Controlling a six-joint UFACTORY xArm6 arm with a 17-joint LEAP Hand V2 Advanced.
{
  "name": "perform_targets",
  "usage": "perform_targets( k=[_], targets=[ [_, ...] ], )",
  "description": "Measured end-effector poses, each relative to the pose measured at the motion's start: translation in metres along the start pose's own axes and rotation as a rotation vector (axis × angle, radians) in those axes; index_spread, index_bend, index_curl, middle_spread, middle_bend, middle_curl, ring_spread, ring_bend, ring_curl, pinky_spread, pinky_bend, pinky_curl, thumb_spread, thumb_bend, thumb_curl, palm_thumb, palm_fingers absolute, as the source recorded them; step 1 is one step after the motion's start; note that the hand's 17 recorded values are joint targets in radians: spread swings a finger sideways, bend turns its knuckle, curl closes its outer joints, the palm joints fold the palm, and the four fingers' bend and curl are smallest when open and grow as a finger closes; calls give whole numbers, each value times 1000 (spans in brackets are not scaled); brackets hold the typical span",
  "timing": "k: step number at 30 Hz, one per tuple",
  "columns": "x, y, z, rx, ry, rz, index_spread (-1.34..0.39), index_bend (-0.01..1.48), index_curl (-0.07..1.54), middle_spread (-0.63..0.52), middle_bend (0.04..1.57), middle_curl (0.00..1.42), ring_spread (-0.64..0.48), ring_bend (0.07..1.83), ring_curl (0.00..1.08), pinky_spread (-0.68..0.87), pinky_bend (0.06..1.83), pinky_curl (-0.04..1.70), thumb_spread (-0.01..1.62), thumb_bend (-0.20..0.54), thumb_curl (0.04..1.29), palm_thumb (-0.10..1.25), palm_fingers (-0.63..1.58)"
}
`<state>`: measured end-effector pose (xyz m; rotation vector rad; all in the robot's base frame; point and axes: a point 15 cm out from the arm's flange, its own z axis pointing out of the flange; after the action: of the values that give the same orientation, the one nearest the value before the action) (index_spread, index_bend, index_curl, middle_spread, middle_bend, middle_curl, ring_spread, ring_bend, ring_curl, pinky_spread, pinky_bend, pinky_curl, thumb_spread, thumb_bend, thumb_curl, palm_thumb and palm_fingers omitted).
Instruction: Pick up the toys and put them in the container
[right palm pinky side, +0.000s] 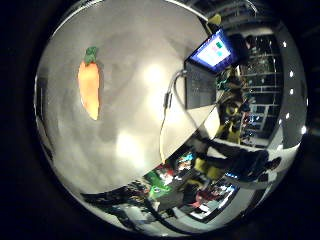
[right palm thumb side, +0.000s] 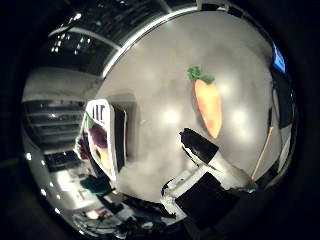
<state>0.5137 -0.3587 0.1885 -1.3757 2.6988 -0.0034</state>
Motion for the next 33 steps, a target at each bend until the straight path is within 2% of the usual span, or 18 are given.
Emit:
perform_targets(
  k=[4, 8, 16, 24, 33],
  targets=[
    [9, -5, 13, 4, -37, 48, -74, 139, 268, 213, 221, 333, 221, 396, 243, 435, 480, 299, 1067, -28, 373, 740, 132],
    [16, -6, 43, -12, -44, 71, -53, 140, 258, 222, 239, 339, 217, 429, 253, 439, 486, 298, 1055, -50, 351, 644, 143],
    [12, 4, 81, -71, -45, 72, -17, 149, 254, 240, 264, 344, 210, 446, 253, 442, 489, 293, 1029, -36, 307, 488, 145],
    [7, 8, 104, -96, -43, 62, -10, 156, 262, 232, 309, 354, 211, 444, 249, 441, 464, 282, 1013, -28, 297, 444, 185],
    [2, 11, 122, -109, -40, 53, -29, 158, 269, 204, 377, 371, 178, 504, 258, 372, 404, 263, 1008, -22, 304, 476, 282]
  ],
)
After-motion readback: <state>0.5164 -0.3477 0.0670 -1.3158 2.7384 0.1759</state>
